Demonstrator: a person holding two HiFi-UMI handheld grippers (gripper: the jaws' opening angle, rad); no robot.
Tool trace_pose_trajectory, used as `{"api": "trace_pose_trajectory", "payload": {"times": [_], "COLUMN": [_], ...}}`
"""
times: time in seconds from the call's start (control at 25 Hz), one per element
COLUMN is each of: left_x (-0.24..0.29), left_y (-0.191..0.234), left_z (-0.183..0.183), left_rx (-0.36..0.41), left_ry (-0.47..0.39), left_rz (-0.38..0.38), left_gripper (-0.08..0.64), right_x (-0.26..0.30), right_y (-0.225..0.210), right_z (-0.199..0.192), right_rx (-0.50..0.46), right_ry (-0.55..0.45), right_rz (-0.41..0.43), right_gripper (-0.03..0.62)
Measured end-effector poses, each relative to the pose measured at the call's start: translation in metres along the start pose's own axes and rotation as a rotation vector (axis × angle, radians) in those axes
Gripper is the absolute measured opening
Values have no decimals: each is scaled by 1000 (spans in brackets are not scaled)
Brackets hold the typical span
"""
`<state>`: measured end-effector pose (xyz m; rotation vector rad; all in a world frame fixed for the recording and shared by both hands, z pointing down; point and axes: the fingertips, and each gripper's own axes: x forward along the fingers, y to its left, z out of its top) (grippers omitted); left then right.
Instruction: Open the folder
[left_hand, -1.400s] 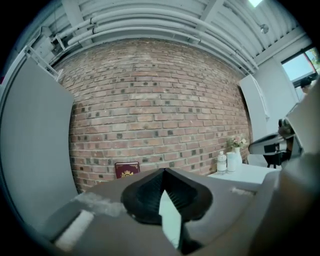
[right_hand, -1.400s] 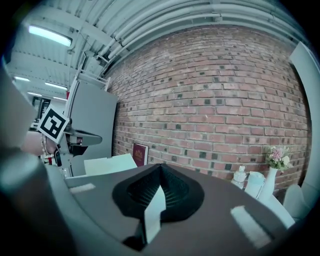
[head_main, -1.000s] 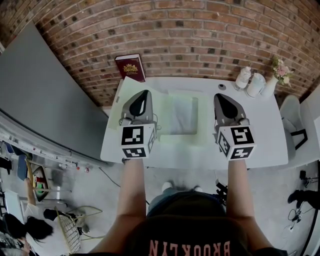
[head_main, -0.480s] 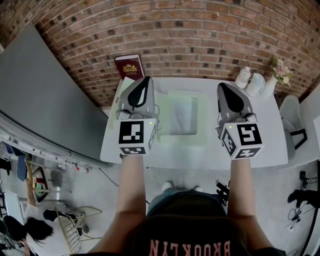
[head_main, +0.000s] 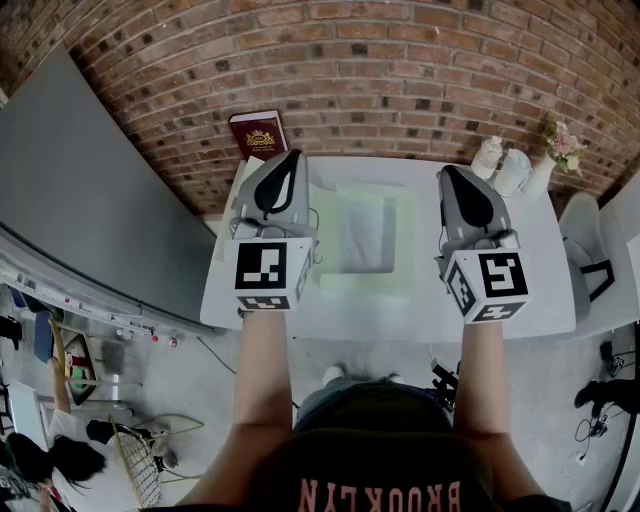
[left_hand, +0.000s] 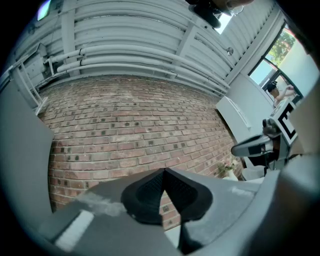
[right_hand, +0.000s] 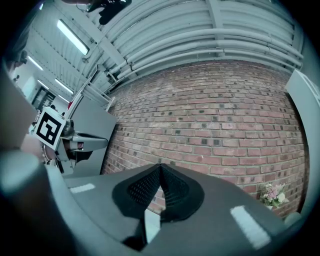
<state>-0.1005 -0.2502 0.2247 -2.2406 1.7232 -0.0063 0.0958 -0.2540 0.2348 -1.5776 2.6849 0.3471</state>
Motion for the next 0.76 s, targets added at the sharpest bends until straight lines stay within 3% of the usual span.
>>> {"api": "trace_pose_trajectory", "payload": {"times": [0.76], "left_x": [1], "left_y": [5], "left_z": [-4], "left_rx": [-3], "left_ry": [1], "left_rz": [2], "left_gripper": [0], "right_x": [3], "right_y": [-1], "right_z": [11], "right_rx": [-8], "right_ry": [-34], "right_rz": [-2], "right_gripper": [-2]}}
